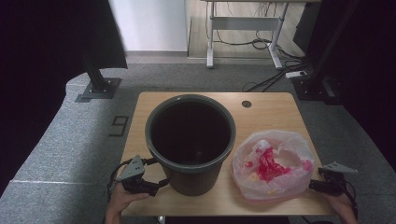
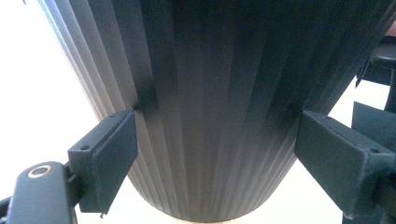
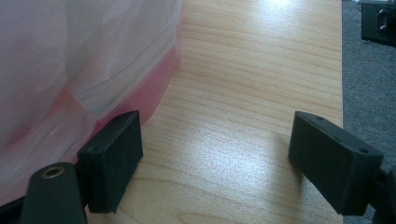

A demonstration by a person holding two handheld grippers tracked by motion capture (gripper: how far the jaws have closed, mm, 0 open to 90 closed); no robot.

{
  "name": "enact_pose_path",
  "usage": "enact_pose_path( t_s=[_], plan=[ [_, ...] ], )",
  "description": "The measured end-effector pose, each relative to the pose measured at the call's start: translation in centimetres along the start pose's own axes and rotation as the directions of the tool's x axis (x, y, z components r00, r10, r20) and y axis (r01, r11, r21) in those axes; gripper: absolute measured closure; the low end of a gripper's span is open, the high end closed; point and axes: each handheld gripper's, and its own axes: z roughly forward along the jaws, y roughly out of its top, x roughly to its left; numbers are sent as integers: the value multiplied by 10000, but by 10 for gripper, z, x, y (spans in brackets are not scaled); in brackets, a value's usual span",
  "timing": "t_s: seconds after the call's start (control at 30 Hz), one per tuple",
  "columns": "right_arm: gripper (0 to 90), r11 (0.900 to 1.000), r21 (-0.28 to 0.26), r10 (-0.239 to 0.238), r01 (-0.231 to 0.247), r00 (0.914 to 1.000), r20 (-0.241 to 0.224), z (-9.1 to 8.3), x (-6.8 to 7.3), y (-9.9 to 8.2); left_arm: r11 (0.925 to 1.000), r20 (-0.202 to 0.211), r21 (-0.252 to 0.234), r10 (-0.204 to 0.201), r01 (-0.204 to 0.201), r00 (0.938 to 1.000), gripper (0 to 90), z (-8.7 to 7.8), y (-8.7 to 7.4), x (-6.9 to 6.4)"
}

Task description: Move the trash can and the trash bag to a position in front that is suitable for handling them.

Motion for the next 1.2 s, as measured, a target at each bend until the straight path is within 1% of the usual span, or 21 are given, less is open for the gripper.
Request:
enact_pose_path(
  t_s=[0.57,0.77,0.97,1.2],
  plan=[
    [176,10000,1,0,0,10000,0,0,0,0,10000,11,-9,-59,59,10000,130,24,10,-1],
    [176,10000,18,-8,8,10000,-5,0,0,0,10000,-16,21,-3,3,10000,131,30,13,-2],
    [176,10000,17,-5,5,10000,-4,0,0,0,10000,83,2,19,-19,10000,133,37,16,0],
    [176,10000,17,-2,2,10000,1,0,1,0,9998,-21,140,109,-109,9999,130,47,21,-3]
  ],
)
